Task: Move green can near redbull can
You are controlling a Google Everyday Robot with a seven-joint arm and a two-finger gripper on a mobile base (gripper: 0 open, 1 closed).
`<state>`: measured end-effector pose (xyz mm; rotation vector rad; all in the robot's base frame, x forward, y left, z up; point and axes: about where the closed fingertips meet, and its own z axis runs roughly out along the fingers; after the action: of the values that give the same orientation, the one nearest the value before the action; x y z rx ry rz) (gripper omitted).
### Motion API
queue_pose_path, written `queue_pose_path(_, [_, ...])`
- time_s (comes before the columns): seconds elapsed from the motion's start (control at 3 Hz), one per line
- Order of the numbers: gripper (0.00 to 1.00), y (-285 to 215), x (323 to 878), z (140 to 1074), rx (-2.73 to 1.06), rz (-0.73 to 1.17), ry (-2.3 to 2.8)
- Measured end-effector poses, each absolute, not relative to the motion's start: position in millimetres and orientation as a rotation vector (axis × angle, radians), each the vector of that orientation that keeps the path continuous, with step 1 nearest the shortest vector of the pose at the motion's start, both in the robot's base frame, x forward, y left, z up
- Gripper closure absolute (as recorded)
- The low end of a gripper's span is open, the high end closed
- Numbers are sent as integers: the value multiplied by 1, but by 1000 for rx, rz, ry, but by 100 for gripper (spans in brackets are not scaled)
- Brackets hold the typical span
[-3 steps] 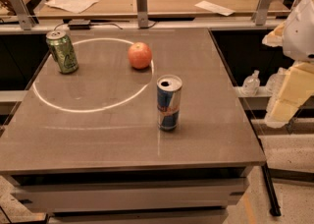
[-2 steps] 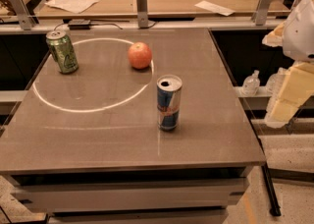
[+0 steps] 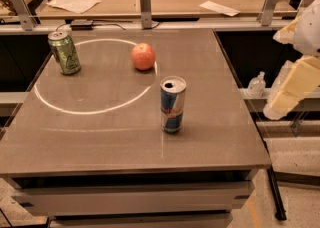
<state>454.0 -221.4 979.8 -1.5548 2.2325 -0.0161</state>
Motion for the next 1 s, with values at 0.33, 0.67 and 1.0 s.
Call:
queue_pose_path(0.33, [0, -223, 476, 980, -1445, 105, 2181])
queue_pose_path(0.67, [0, -220, 501, 975, -1353, 258, 2054])
queue_pose_path(1.0, [0, -207, 529, 970, -1298, 375, 1939])
